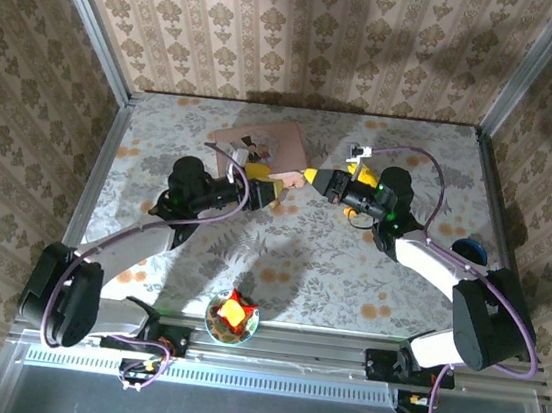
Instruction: Unlock the padlock with the key
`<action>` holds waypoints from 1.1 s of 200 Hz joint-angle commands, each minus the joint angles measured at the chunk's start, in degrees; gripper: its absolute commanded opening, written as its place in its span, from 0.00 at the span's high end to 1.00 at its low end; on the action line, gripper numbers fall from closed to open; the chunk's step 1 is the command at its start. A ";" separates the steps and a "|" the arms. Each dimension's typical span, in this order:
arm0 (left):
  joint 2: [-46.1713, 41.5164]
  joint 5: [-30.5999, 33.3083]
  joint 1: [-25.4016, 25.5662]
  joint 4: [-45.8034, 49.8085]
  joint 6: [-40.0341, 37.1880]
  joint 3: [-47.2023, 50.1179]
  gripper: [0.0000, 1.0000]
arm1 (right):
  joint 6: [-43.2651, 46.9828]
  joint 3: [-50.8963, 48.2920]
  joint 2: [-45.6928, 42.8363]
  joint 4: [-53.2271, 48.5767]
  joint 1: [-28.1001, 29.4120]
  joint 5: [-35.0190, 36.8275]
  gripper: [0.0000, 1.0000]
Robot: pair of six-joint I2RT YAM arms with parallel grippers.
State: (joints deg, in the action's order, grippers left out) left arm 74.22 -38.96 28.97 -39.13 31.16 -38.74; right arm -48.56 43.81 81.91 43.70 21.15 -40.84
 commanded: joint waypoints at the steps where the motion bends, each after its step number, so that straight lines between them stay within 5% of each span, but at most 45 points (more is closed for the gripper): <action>1: 1.36 -3.37 0.73 -6.51 3.21 -3.37 0.26 | -1.79 1.36 -0.87 3.23 0.42 -2.01 1.00; 53: 5.84 -7.12 0.91 -12.71 7.51 -6.16 0.37 | -0.23 2.06 -0.87 2.88 2.22 -3.90 1.00; 220: 4.63 -8.33 1.09 -5.39 3.01 -6.43 0.64 | 1.58 4.35 -0.79 2.18 4.23 -4.69 1.00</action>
State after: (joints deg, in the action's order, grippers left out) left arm 80.38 -46.00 29.61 -44.16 35.53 -43.62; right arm -48.16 45.74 81.73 44.75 24.45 -44.01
